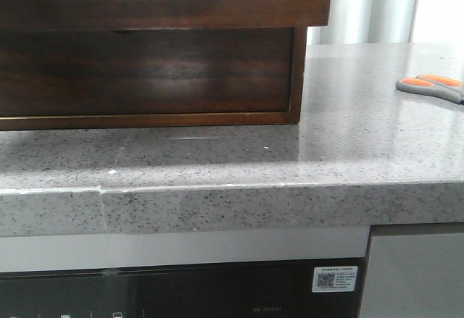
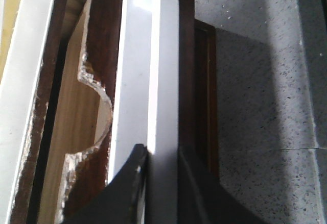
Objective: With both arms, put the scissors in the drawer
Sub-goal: 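Grasp the white handle with the left gripper and pull the drawer open, then lower the right gripper over the grey-and-orange scissors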
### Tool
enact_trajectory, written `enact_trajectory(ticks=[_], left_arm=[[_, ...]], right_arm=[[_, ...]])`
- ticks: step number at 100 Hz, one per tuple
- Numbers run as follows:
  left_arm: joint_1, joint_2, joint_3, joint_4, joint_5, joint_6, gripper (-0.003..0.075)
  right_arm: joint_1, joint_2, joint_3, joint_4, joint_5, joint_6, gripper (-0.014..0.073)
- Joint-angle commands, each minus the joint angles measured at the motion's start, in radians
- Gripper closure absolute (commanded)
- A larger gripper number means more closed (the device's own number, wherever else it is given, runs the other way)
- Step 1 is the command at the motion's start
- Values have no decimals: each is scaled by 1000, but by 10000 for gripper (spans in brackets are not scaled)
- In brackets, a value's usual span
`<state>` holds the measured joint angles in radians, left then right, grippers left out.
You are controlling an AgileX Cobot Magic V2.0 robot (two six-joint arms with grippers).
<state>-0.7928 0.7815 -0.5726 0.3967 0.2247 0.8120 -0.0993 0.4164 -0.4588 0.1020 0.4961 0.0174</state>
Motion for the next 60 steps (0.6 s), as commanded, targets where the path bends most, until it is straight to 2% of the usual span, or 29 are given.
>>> enact_trajectory(ticks=[1,7,19,26,31,50,60], left_arm=[[-16,-12,-28,2,-45,2,692],[-16,-12,-28,-8,-45,2,638],[-16,-12,-28,-33,-49,2,463],[-16,-12,-28,-74,-49,2,396],[-16,-12,-28,-109,-49,2,376],[-16,-62,-28,-168,-70,2,376],[-16,-116,-28,-228,-97,2,376]], right_arm=[[-4,17,-37,3,-69,-3,710],[-4,17,-37,3,-66,-3,710],[-4,17,-37,3,-64,-3,707],[-4,17,-37,3,-62,-3,689],[-4,17,-37,3,-60,-3,657],[-4,17,-37,3,-60,-9,501],[-4,17,-37,3,-62,-9,475]])
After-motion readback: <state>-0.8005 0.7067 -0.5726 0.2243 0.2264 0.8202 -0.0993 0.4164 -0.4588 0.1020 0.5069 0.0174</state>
